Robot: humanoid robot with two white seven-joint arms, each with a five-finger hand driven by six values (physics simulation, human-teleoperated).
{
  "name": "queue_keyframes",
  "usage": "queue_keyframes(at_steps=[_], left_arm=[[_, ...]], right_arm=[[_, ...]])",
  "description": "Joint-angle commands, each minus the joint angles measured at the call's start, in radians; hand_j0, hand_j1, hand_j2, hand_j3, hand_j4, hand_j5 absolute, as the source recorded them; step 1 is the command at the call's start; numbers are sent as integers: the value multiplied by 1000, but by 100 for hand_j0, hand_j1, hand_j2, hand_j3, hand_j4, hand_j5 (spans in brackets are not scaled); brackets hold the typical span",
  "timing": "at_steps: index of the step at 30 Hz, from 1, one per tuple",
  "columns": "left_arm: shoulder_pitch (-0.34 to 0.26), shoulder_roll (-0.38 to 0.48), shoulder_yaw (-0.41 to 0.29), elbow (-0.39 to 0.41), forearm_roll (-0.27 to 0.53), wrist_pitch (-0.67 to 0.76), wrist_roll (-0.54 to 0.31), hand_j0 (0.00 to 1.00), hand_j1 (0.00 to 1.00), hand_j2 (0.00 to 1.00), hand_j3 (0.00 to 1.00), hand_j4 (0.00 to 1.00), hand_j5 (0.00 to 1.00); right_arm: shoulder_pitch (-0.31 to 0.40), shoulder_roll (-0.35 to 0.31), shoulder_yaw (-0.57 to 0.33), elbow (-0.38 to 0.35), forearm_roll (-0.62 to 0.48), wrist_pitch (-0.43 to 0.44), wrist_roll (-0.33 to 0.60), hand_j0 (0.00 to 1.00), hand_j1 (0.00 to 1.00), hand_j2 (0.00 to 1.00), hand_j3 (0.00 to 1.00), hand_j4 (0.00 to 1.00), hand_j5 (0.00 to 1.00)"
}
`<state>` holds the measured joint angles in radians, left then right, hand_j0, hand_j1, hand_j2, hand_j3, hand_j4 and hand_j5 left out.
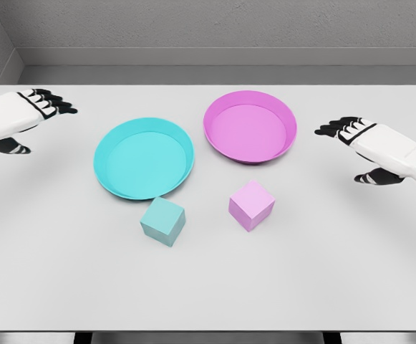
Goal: Place the blocks in the corresponding plates according to their colors
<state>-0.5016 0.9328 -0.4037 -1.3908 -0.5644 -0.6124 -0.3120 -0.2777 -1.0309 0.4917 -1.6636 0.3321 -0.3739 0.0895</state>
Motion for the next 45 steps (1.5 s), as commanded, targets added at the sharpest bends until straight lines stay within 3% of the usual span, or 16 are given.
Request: queue_keyframes(at_steps=[1,5,8,9,16,19,22,29,32,35,40,45], left_arm=[[0,9,0,-2,8,2,1,100,100,100,100,100,100],[8,15,-3,-25,8,2,1,100,100,100,100,100,100],[66,38,-1,-152,9,2,1,100,100,100,100,100,100],[74,38,-1,-177,9,2,1,100,100,100,100,100,100],[141,24,-7,-327,11,2,4,100,100,100,100,100,100],[158,-2,-11,-347,11,2,2,100,100,100,100,100,100],[160,-32,-27,-356,11,2,2,100,100,100,100,100,100],[156,-83,-80,-369,1,2,-1,100,100,100,100,100,100],[149,-86,-115,-373,-2,2,-1,100,100,100,100,100,100],[146,-100,-141,-375,-29,2,-2,100,100,100,100,100,100],[123,-147,-199,-375,-78,2,-1,100,100,100,100,100,100],[121,-160,-211,-375,-84,2,-3,100,100,100,100,100,100]], right_arm=[[-2,-1,-1,-1,-4,0,1,100,100,100,100,100,100],[5,2,1,-74,-5,0,68,100,100,100,100,100,100],[-2,29,13,-91,-4,4,90,100,100,100,100,100,100],[-3,32,15,-91,-5,6,137,100,100,100,100,100,100],[-109,164,127,-91,-5,7,343,100,100,100,100,100,100],[-110,198,153,-91,-7,9,372,100,100,100,100,100,100],[-127,200,160,-91,-5,108,371,100,100,100,100,100,100],[-169,213,160,-91,-10,151,372,100,100,100,100,100,100],[-178,226,163,-91,-10,224,372,100,100,100,100,100,100],[-221,264,219,-91,-10,250,372,100,100,100,100,100,100],[-222,261,249,-91,-12,222,380,100,100,100,100,100,100],[-216,253,249,-91,-12,182,397,100,100,100,100,100,100]])
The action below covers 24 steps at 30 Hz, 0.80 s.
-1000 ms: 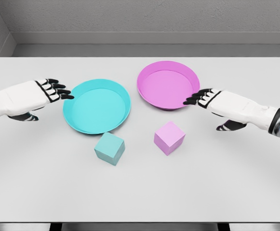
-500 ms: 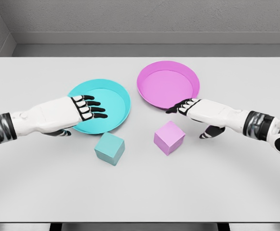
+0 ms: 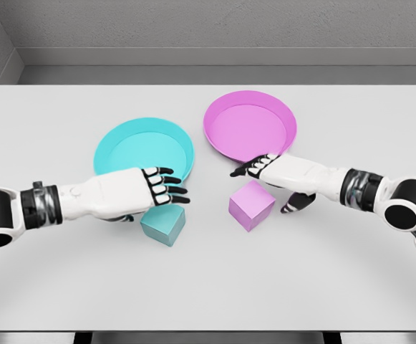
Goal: Place the blocks in the corresponding plates according to their colors
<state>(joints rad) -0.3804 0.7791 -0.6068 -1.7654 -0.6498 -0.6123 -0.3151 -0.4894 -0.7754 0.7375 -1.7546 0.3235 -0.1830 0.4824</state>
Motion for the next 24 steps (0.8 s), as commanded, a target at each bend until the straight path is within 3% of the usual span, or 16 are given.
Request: queue_keyframes(at_steps=[1,4,23,24], left_arm=[[0,-6,-10,0,-4,1,-10,100,100,100,100,100,100],[2,-18,-18,0,-7,1,-27,100,100,100,100,100,100],[0,-46,-37,1,-76,1,-53,100,100,100,100,100,100],[0,-46,-37,1,-77,1,-53,100,100,100,100,100,100]], right_arm=[[0,-1,2,0,-3,-12,10,100,100,100,100,100,100],[0,5,13,0,-3,-46,12,100,100,100,100,100,100],[-14,18,79,0,-3,-44,12,100,100,100,100,100,100],[-15,18,79,1,-1,-44,13,96,96,96,96,96,96]])
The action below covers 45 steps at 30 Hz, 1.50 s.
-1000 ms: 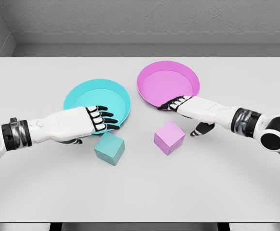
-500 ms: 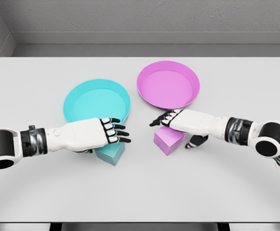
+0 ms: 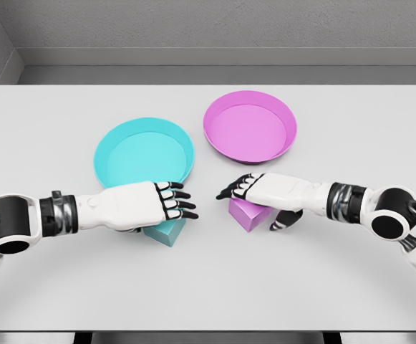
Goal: Place the blocks in the corresponding plates according to their colors
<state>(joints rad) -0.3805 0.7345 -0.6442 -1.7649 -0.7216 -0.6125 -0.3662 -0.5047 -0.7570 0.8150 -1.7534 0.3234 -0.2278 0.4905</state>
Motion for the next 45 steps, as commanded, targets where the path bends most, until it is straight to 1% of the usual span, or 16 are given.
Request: queue_keyframes(at_steps=[1,2,3,4,11,12,15,16,18,19,24,25,30,33,37,45], left_arm=[[0,-1,0,-1,-6,2,-2,100,100,100,100,100,100],[0,-1,0,1,-9,2,-2,100,100,100,100,100,100],[0,-1,0,1,-9,2,-2,100,100,100,100,100,100],[0,-3,0,1,-9,2,-2,100,100,100,100,100,100],[0,-4,0,1,-10,2,-7,100,100,100,100,100,100],[0,-4,0,1,-10,2,-20,98,98,98,98,98,98],[0,-3,0,1,-10,2,-30,85,85,85,85,85,85],[0,-1,0,-1,-10,2,-30,84,84,84,84,84,84],[0,0,0,-1,-10,2,-31,73,73,73,73,73,73],[0,0,0,-4,-10,2,-54,66,66,66,66,66,66],[0,0,0,-5,-10,2,-60,56,56,56,56,56,56],[0,0,0,-5,-9,2,-60,51,51,51,51,51,51],[0,0,1,-5,-7,2,-60,40,40,40,40,40,40],[-20,0,1,-5,1,2,-53,40,40,40,40,40,40],[-38,0,1,-5,28,2,-50,40,40,40,40,40,40],[-49,-3,0,-11,83,2,-20,41,41,41,41,41,41]], right_arm=[[0,-4,1,0,0,-1,6,80,80,80,80,80,80],[0,-4,1,-1,2,-4,8,66,66,66,66,66,66],[0,-4,1,-1,2,-13,13,58,58,58,58,58,58],[0,-4,1,0,2,-15,14,54,54,54,54,54,54],[-2,-5,-3,-1,2,-15,14,53,53,53,53,53,53],[-2,-7,-8,-1,2,-15,13,53,53,53,53,53,53],[-21,-5,-8,-1,3,-16,13,53,53,53,53,53,53],[-23,-5,-10,-1,3,-16,13,53,53,53,53,53,53],[-28,-5,-17,-1,3,-18,13,53,53,53,53,53,53],[-35,-4,-19,-1,3,-18,13,53,53,53,53,53,53],[-38,-4,-65,-1,0,-30,13,53,53,53,53,53,53],[-38,-4,-71,-1,0,-30,13,53,53,53,53,53,53],[-54,-4,-88,-1,0,-25,13,53,53,53,53,53,53],[-57,-12,-148,0,-1,-19,13,53,53,53,53,53,53],[-58,-13,-177,5,-3,-13,13,53,53,53,53,53,53],[-87,-2,-178,61,-4,-10,13,52,52,52,52,52,52]])
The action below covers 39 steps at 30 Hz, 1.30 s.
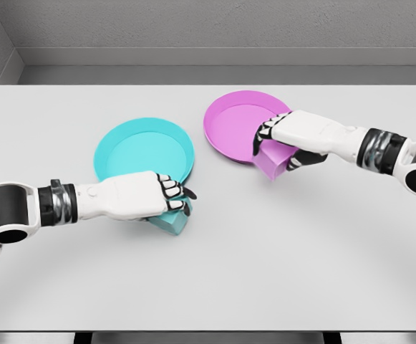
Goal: Place the blocks in the corresponding plates according to their colors
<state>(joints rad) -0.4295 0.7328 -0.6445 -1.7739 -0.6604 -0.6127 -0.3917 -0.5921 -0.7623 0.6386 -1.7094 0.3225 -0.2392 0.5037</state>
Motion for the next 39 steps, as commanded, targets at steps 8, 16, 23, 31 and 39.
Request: queue_keyframes(at_steps=[8,16,23,31,39], left_arm=[[-12,-7,2,1,53,2,7,42,42,42,42,42,42],[-37,5,43,18,82,2,5,44,44,44,44,44,44],[-52,-1,118,116,87,2,4,44,44,44,44,44,44],[-135,-87,117,332,61,2,-3,45,45,45,45,45,45],[-178,-156,105,436,-28,2,-4,46,46,46,46,46,46]], right_arm=[[-43,23,1,140,-2,1,-1,52,52,52,52,52,52],[-64,41,7,174,0,28,-1,44,44,44,44,44,44],[-80,43,6,177,1,31,-1,44,44,44,44,44,44],[-121,86,13,241,4,49,-1,44,44,44,44,44,44],[-187,146,55,350,7,49,-1,44,44,44,44,44,44]])
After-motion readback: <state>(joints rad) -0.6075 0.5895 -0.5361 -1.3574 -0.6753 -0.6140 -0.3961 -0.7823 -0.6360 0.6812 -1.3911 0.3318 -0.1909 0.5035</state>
